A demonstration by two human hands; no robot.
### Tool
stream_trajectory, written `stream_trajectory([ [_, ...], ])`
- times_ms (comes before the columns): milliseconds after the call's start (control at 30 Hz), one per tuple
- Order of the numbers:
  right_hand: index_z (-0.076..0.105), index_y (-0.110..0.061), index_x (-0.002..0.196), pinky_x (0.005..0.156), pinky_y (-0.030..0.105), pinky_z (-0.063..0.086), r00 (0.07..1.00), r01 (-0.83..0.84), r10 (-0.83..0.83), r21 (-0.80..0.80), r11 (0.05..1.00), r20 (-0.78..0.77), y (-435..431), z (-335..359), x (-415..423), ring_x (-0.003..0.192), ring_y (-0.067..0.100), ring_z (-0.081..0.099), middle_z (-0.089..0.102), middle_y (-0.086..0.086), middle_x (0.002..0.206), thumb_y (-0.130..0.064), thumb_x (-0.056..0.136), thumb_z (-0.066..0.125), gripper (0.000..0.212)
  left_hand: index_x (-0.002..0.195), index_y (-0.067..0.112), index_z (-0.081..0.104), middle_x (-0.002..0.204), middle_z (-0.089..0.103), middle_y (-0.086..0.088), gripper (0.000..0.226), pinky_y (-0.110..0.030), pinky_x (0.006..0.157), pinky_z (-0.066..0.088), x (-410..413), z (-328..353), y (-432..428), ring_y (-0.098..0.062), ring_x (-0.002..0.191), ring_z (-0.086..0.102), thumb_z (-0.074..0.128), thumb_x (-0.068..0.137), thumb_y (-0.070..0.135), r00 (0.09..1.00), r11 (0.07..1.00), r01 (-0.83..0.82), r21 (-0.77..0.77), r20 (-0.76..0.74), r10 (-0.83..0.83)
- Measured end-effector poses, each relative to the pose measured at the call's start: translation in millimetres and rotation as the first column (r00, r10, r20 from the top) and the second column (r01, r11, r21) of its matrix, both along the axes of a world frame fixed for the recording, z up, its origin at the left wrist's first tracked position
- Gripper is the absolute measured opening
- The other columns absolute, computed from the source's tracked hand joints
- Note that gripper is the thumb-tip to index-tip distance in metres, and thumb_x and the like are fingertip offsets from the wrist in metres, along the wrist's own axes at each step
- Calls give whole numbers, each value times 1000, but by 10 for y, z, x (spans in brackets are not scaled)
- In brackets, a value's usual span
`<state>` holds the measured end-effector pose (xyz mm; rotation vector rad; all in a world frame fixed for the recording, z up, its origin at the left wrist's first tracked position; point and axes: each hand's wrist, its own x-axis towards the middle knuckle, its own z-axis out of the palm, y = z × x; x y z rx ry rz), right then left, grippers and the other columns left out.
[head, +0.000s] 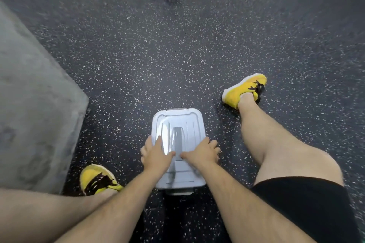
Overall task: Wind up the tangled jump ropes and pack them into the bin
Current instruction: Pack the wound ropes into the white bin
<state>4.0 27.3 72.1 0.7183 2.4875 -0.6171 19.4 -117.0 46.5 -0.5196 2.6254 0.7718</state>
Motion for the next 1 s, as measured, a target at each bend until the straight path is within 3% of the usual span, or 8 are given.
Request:
stream_trajectory([
  [133,22,-6,149,101,41,45,999,2,-2,-3,1000,40,21,-29,-51,132,30,34,28,12,147,-61,60,84,121,156,17,29,168,0,-4,84,-51,121,22,-73,7,18,-30,150,10,59,91,61,990,982,133,-134,-25,-138],
  [233,23,-2,149,94,40,47,999,-7,8,-5,1000,54,52,-42,-77,131,31,35,30,11,145,-57,68,79,112,157,5,21,169,-7,-4,104,-50,123,19,-171,25,107,-28,153,2,51,86,75,964,940,257,-224,-9,-266],
  [400,43,1,134,84,38,51,983,-149,138,76,986,125,61,-60,-147,121,31,46,40,13,135,-56,76,74,87,153,52,-16,164,-30,5,100,-62,115,26,-392,69,183,-44,147,4,36,78,92,882,833,472,-288,152,-447],
  [500,61,-8,104,77,31,51,865,-474,420,174,863,273,133,86,-358,106,25,62,62,8,119,-51,83,71,49,154,53,-12,165,-28,0,102,-65,117,17,-482,60,230,-49,149,-6,39,75,93,864,813,501,-297,226,-449],
  [567,61,-9,122,87,33,50,812,-573,501,241,784,300,198,196,-567,117,26,59,59,9,129,-24,93,63,33,156,50,-10,166,-24,-4,105,-66,120,8,-493,54,260,-51,149,-13,41,75,93,862,809,504,-302,222,-455],
  [633,53,-8,135,97,36,47,824,-567,530,314,762,201,230,230,-830,126,28,52,51,11,139,-16,96,56,40,157,46,-10,167,-22,-8,105,-65,121,5,-495,52,271,-54,147,-16,41,77,91,857,792,515,-328,226,-463],
  [767,42,-9,140,101,42,43,805,-564,590,230,793,-58,99,96,-1314,130,29,40,40,12,139,-40,95,63,59,159,41,-11,166,-24,-11,104,-66,120,10,-530,31,295,-58,146,-17,43,82,86,842,776,536,-333,270,-466],
  [1000,21,-13,156,113,42,38,692,-719,720,-31,694,48,70,-218,-1842,139,29,41,38,6,155,-38,85,74,91,158,37,-16,164,-29,-15,103,-70,118,11,-590,-11,313,-62,143,-20,41,86,83,810,748,580,-323,324,-488],
])
